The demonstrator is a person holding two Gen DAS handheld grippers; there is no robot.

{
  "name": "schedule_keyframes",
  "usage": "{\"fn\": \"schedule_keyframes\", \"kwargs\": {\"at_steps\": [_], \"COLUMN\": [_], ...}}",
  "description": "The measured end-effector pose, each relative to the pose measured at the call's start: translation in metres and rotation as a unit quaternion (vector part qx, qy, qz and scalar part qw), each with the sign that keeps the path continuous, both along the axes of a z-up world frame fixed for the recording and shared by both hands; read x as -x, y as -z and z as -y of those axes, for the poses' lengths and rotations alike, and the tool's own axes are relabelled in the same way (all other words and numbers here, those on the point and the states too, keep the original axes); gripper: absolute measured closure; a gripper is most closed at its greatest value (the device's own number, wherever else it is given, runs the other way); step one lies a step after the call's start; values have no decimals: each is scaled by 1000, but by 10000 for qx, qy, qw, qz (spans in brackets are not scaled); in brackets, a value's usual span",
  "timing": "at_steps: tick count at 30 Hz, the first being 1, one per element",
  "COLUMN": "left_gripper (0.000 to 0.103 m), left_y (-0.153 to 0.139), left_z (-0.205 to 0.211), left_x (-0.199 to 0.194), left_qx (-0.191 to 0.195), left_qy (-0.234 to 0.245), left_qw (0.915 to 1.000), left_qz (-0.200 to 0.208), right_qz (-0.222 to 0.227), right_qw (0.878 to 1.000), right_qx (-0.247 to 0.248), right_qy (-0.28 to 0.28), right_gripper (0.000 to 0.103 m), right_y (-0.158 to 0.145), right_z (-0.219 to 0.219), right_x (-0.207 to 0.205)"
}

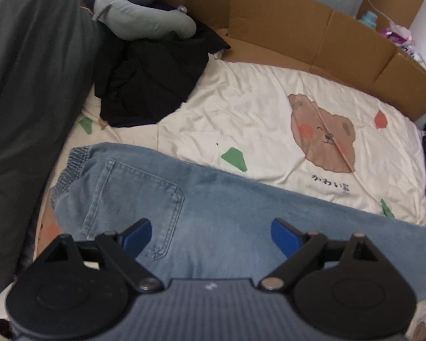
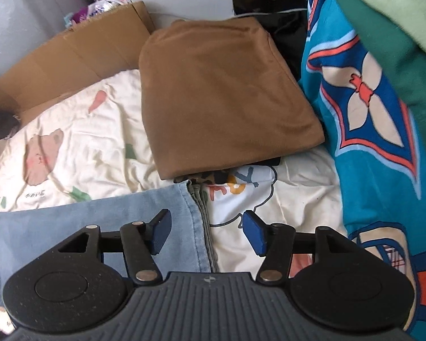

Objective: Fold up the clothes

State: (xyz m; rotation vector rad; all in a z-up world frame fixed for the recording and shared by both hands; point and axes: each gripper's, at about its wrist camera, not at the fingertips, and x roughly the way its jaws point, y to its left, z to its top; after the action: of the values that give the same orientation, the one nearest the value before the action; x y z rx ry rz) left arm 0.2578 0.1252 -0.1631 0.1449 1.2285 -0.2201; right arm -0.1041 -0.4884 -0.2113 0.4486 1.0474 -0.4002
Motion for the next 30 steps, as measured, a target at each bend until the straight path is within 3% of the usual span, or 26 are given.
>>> {"fn": "schedule_keyframes", "kwargs": {"at_steps": [6,13,17,20,30], "left_gripper": [10,6,4,2,2], "left_y": [-23,-36,-36,-36,-11], "left_z": [-10,-7,-8,-10,-32], "left_x": [16,32,40,47,53], "left_qx": [144,460,508,223,256], "left_qy": [-30,-33,-46,-154,-479], "left_qw": [9999,9989,9987,9991,9984], "left_qz": [28,54,68,322,136], "right_qz": [41,179,26,-88,-611], "right_qw": [9999,9997,9999,9998,9980], "right_qx": [118,77,-7,-70,-102], "right_qy": [12,146,156,163,154], "right_gripper": [22,18,16,16,16], "right_y": [-29,-55,-46,-40,-15], "right_z": [6,10,6,3,-11], "right_x": [21,51,66,77,97]}}
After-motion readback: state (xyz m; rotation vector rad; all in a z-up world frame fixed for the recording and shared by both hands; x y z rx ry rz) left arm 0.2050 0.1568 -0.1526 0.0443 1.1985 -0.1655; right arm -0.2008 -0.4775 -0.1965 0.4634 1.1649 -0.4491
